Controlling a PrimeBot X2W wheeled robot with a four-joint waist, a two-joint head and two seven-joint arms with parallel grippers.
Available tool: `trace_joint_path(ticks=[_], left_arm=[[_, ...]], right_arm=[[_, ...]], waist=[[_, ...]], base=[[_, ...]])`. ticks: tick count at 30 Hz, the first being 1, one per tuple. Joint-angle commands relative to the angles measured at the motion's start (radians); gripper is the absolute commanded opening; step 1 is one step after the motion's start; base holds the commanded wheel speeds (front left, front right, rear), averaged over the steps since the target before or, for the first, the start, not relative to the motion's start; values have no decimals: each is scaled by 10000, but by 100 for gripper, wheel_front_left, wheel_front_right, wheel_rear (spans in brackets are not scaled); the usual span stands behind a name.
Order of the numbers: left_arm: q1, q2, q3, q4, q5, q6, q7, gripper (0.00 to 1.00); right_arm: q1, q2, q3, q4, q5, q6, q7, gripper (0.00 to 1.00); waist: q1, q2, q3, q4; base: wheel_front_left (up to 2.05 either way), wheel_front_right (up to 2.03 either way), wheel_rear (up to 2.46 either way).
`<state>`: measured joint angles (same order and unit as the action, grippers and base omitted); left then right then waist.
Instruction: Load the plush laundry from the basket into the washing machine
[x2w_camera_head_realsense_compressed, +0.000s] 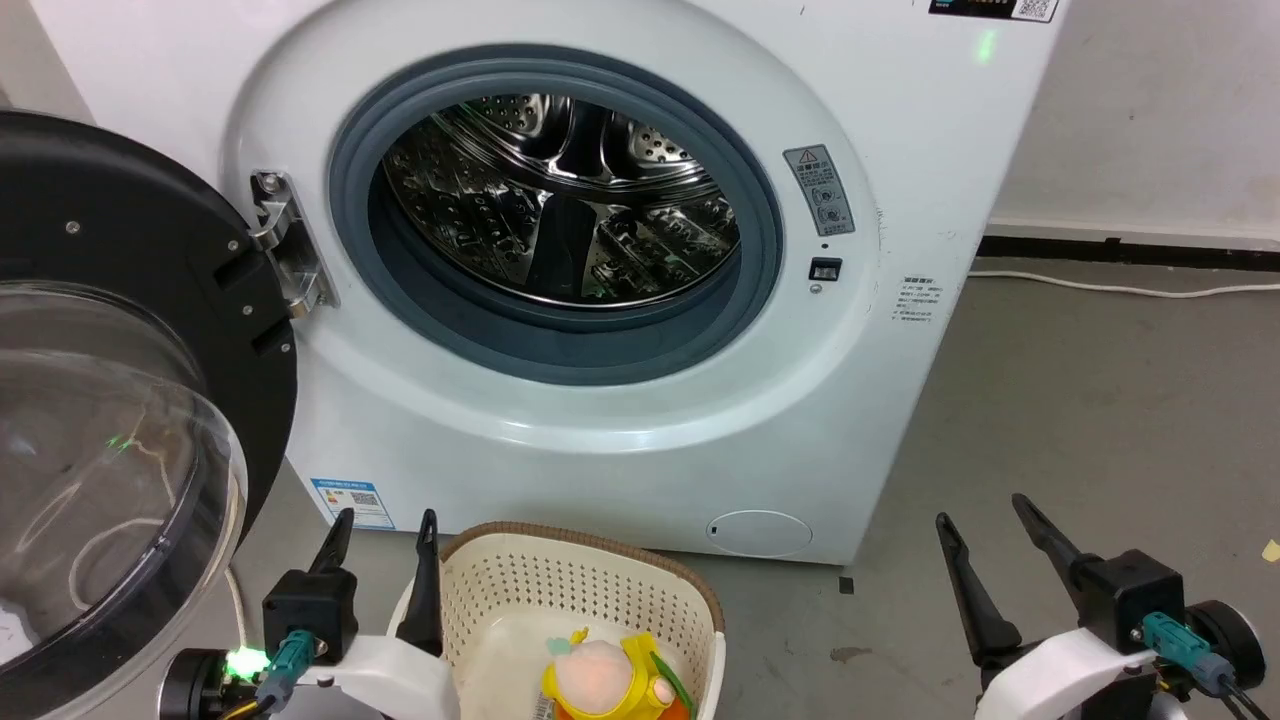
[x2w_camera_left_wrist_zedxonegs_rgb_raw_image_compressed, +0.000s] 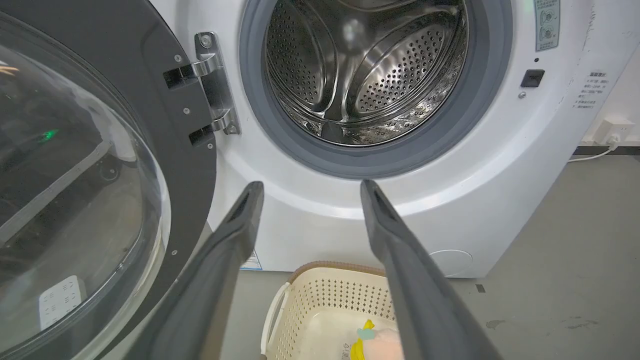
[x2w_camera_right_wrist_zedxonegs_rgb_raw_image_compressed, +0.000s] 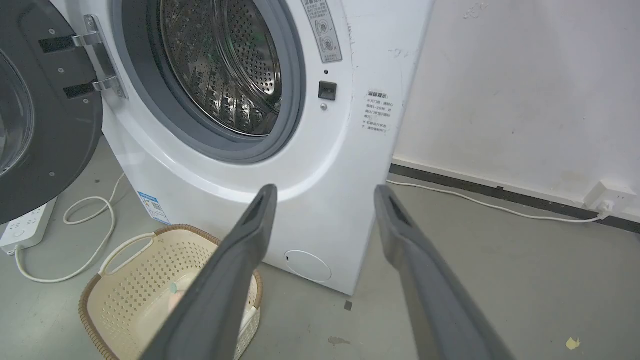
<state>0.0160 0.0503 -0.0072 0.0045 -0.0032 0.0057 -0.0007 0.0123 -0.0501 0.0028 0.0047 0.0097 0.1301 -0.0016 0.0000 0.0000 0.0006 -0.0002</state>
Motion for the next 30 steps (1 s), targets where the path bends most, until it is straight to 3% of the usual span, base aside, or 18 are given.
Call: trace_joint_path(ticks=[1,15,30], left_arm=[[8,0,-26,-9,-55,2,-83,100],[-102,3,-261,252,-145,-87,-355,100],[-915,162,-680,1644,-221,-305,-516,100]], right_arm=[[39,0,-45,-10,81,0,-75,100],[4,0,-235,-71,275,1,-347,100],[-231,0,-306,-169,665,2,-660,100]], waist=[[0,0,10,-3],[0,0,369,-165],[0,0,1415,-634]], base=[[0,0,0],[0,0,0],[0,0,0]])
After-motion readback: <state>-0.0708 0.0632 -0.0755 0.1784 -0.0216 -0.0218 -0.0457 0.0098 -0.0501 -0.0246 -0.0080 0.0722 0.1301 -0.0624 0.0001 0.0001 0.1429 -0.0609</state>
